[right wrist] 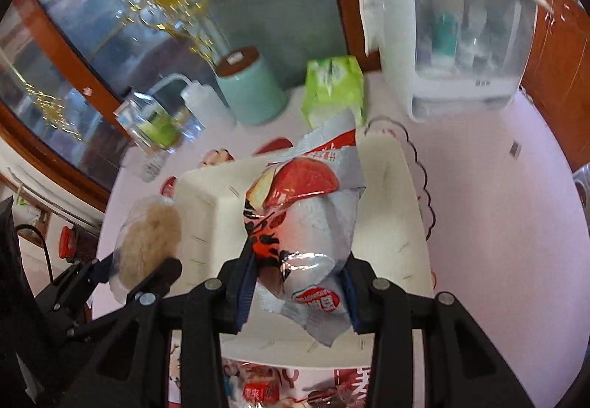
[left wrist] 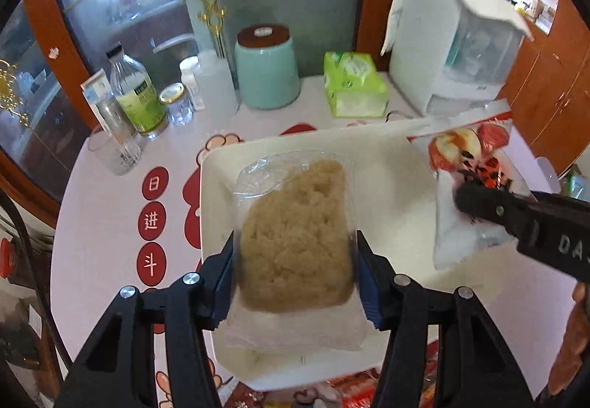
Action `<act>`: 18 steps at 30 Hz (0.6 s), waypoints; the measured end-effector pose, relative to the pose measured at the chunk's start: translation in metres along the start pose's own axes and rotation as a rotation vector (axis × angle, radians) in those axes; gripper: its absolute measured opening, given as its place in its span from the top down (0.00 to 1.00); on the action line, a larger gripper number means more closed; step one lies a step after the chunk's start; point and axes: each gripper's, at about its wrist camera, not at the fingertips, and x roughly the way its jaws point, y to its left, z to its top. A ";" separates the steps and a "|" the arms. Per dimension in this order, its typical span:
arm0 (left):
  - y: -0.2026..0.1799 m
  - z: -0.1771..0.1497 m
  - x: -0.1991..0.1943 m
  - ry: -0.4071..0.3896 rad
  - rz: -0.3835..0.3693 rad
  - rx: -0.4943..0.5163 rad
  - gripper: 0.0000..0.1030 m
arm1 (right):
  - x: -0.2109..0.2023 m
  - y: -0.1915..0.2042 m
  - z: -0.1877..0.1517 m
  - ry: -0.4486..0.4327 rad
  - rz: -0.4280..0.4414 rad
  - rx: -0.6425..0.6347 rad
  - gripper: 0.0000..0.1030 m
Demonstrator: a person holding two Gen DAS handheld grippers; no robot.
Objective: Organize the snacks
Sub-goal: 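Carry both held bags up and over the white tray, then open both grippers to drop the bags into the white tray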
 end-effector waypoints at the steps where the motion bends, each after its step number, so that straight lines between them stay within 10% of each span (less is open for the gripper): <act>1: 0.001 -0.002 0.004 0.005 0.003 0.000 0.46 | 0.000 0.000 0.000 0.000 0.000 0.000 0.60; 5: 0.008 -0.005 0.011 -0.017 0.005 -0.019 0.05 | 0.023 -0.004 -0.008 0.056 -0.044 0.017 0.57; 18: 0.020 -0.013 0.000 -0.002 -0.003 -0.083 0.05 | 0.021 -0.011 -0.024 0.057 -0.047 0.053 0.46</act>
